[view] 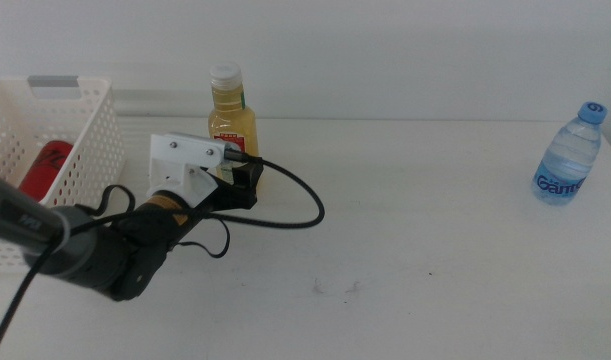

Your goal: Use arms to grab the bottles and put them into the dustbin to the left of the table.

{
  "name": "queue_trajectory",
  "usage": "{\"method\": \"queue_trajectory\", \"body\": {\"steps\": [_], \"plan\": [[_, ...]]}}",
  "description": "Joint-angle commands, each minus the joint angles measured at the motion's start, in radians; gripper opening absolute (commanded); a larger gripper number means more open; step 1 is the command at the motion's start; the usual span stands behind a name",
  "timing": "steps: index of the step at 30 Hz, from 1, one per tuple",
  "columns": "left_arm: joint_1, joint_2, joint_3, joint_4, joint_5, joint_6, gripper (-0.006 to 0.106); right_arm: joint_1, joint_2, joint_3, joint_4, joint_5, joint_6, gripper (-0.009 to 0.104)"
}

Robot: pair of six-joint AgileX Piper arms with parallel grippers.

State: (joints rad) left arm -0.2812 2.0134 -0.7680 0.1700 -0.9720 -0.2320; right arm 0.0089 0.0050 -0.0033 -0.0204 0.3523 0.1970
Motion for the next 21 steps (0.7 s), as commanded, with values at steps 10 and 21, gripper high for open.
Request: {"method": "queue_trajectory", "body": {"steps": [10, 21], "plan": [[-0.006, 0.13, -0.182, -0.021, 0.031, -0.001, 0.094, -0.008, -0.005, 0.003, -0.003, -0.009, -0.005, 0.074], [-0.006, 0.196, -0.244, -0.038, 0.042, 0.028, 0.094, -0.008, -0.005, 0.003, -0.003, -0.009, -0.005, 0.074]]}}
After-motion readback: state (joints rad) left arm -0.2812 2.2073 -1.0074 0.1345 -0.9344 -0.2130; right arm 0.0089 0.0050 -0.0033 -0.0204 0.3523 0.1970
